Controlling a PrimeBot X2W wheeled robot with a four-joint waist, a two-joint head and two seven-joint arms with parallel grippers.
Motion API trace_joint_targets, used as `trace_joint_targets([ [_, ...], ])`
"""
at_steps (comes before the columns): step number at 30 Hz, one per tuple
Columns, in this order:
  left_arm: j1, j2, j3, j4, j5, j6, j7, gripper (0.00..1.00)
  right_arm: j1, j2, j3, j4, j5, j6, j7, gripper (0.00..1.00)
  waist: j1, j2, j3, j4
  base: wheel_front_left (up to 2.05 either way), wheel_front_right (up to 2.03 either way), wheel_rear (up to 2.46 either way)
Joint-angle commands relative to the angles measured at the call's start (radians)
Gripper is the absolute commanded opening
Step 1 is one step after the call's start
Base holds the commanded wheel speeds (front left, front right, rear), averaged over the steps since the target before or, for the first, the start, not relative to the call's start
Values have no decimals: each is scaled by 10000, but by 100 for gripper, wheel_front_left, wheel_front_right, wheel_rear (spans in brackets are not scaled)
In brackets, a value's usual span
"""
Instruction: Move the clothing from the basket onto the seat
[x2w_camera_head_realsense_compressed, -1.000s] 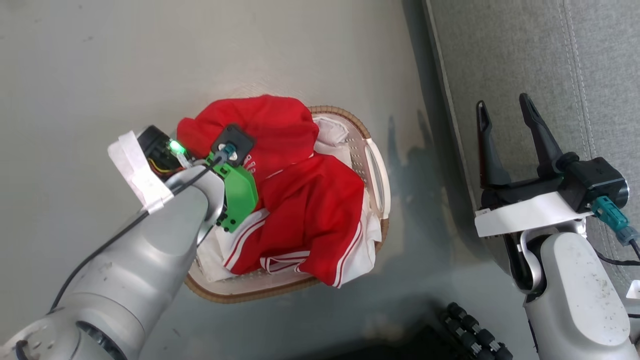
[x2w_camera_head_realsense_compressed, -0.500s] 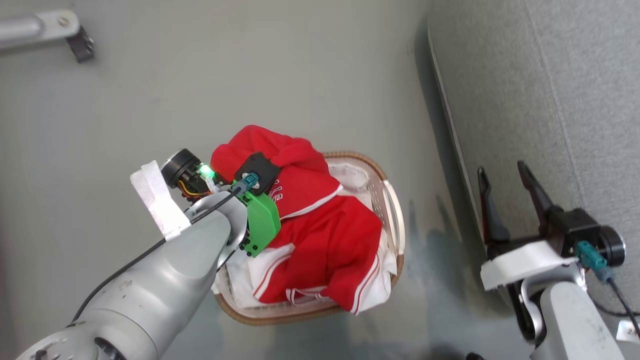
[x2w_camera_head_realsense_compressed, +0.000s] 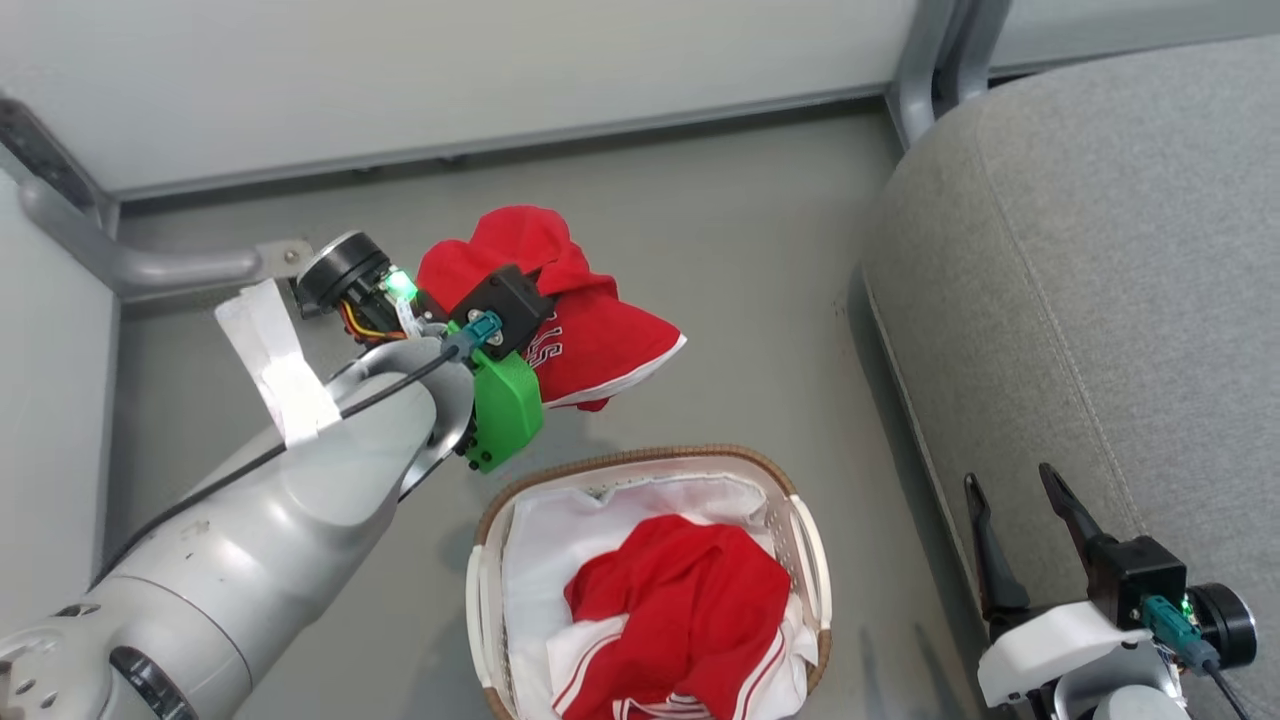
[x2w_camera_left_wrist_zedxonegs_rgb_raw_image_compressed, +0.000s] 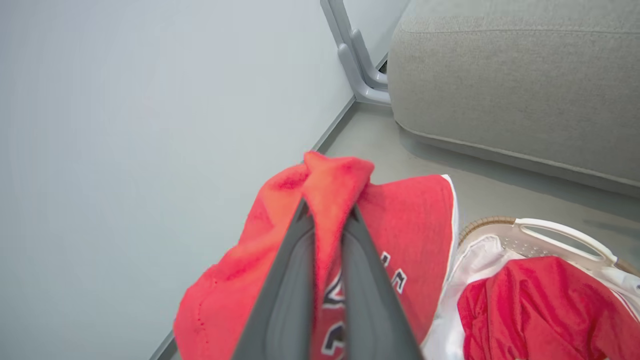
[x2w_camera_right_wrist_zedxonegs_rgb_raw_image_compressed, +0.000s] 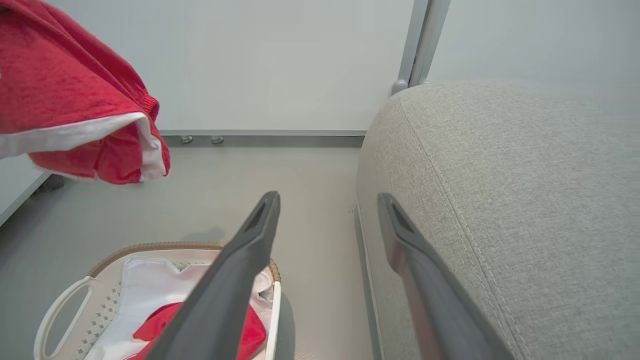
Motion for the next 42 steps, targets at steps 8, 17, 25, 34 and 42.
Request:
trace_joint_targets([
  [8,-1018,366,-133,-1041,-105,3,169,0,523,-40,98,-65,-132,-10,-49,100,1,116,-1953,222,0,0,0],
  [17,-1698,226,-156,-1921,-249,2,219,0,173,-40,374,-249,-183,-10,-49,100,1,116,-2109,331,0,0,0],
  [25,-1867,226,-160,-2435,-302,55,360,0,-768,-40,1246,-295,-441,-10,-49,100,1,116,-2134,386,0,0,0],
  [34,-1837,247,-197,-2982,-39,103,447,0,-2612,-42,2187,322,-894,-10,-49,100,1,116,-2126,523,0,0,0],
  [42,-1563,142,-226,-3346,101,89,616,0,-4082,-404,3222,1356,-636,-10,-38,100,1,116,-2180,698,0,0,0],
])
